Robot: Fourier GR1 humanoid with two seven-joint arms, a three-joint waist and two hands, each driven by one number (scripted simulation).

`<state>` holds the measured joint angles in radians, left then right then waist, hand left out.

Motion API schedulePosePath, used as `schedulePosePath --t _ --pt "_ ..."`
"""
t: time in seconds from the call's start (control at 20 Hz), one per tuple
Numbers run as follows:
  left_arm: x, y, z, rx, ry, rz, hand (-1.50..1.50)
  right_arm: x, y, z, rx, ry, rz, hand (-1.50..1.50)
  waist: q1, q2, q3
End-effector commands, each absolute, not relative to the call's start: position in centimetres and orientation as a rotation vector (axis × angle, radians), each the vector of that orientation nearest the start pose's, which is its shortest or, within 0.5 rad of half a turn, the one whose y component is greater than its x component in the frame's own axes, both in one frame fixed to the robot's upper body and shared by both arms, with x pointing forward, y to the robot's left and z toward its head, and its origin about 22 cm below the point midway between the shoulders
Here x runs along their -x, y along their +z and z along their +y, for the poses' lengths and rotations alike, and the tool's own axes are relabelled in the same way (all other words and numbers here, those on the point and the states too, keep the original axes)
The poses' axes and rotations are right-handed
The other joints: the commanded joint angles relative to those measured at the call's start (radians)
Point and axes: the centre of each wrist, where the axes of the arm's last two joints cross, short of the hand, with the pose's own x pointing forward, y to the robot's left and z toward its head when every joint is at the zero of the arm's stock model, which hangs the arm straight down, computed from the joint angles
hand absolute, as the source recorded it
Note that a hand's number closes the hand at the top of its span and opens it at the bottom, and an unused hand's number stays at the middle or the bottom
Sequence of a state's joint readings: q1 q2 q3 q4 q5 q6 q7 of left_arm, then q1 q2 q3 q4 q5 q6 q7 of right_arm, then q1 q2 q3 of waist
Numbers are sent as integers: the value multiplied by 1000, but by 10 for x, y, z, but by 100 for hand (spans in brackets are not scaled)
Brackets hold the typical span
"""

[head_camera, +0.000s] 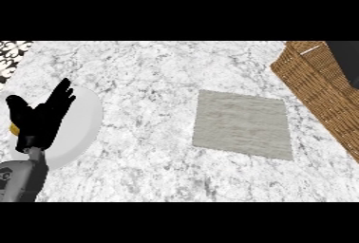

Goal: Pick the tomato from the placemat and place it in the basket

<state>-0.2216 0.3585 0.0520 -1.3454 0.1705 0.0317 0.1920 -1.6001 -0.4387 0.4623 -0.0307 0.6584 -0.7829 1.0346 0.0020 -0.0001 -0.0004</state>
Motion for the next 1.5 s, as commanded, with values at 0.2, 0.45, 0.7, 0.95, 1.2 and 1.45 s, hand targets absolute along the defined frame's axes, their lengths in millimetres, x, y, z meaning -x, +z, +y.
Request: schedulePosePath --t 0.2,0.45,0.7,0.95,1.2,1.45 --pt "-292 33 318 -198 -66 -1379 0 -478 213 -274 1621 -238 -1051 150 -12 -4 1" --pt "-284 44 318 -192 -72 -1364 0 -466 201 -313 1619 -316 -1058 150 -7 -6 2" --pt "-293 34 315 -206 -78 -1401 0 -466 198 -322 1686 -530 -977 -150 0 1 -1" --pt "-298 38 322 -204 -63 -1402 0 -456 187 -338 1639 -450 -957 -150 -2 0 0" --pt "-299 43 316 -183 -69 -1380 0 -449 196 -350 1625 -422 -1074 -150 6 2 0" --pt "-294 35 311 -193 -86 -1379 0 -451 224 -349 1587 -708 -1163 -150 -7 -3 -1"
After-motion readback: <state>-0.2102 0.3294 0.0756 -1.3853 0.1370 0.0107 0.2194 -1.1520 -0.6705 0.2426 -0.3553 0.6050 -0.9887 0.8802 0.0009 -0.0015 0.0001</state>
